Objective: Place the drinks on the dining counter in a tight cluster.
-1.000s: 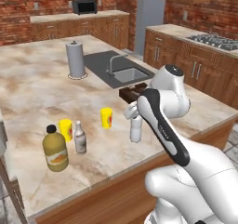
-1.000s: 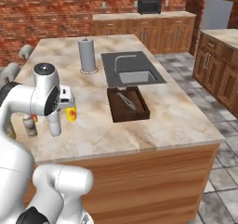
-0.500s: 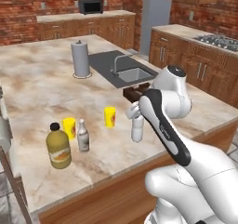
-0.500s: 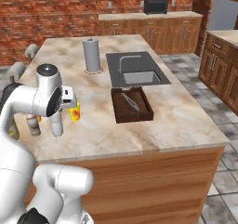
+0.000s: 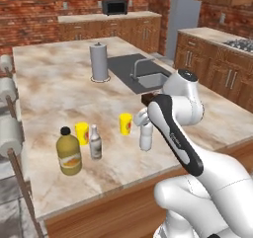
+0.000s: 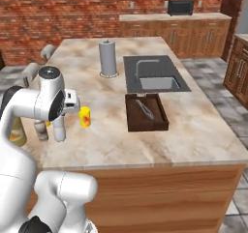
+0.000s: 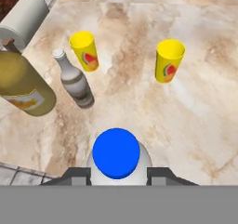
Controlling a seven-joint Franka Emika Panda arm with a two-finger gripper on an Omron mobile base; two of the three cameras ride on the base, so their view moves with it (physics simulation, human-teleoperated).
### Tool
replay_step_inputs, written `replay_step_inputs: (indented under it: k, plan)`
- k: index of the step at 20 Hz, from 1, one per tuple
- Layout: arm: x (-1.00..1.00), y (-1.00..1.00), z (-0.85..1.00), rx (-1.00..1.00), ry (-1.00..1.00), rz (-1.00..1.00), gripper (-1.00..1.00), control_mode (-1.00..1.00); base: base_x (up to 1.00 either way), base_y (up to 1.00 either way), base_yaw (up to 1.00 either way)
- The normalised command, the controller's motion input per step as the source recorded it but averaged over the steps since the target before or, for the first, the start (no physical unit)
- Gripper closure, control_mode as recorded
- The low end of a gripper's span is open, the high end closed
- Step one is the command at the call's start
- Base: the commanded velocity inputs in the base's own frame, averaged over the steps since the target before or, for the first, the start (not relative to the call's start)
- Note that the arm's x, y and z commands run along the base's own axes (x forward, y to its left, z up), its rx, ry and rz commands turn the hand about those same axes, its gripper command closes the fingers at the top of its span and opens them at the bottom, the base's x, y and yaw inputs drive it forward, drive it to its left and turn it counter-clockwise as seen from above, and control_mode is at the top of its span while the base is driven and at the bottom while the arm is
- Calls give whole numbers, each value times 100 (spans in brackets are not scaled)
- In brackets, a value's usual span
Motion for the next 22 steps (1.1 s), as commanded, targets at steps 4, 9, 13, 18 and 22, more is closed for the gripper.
replay_step_inputs:
  k: [4, 9, 13, 18, 22]
  plan:
    - [0, 0, 0, 0, 0, 0, 100, 100, 57, 0, 22]
    - [0, 0, 0, 0, 0, 0, 100, 100, 49, 0, 23]
    - [0, 0, 0, 0, 0, 0, 100, 100, 8, 2, 7]
    - [0, 0, 0, 0, 0, 0, 100, 100, 0, 0, 0]
    - [8, 0, -5, 0, 0, 5, 100, -100, 1, 0, 0]
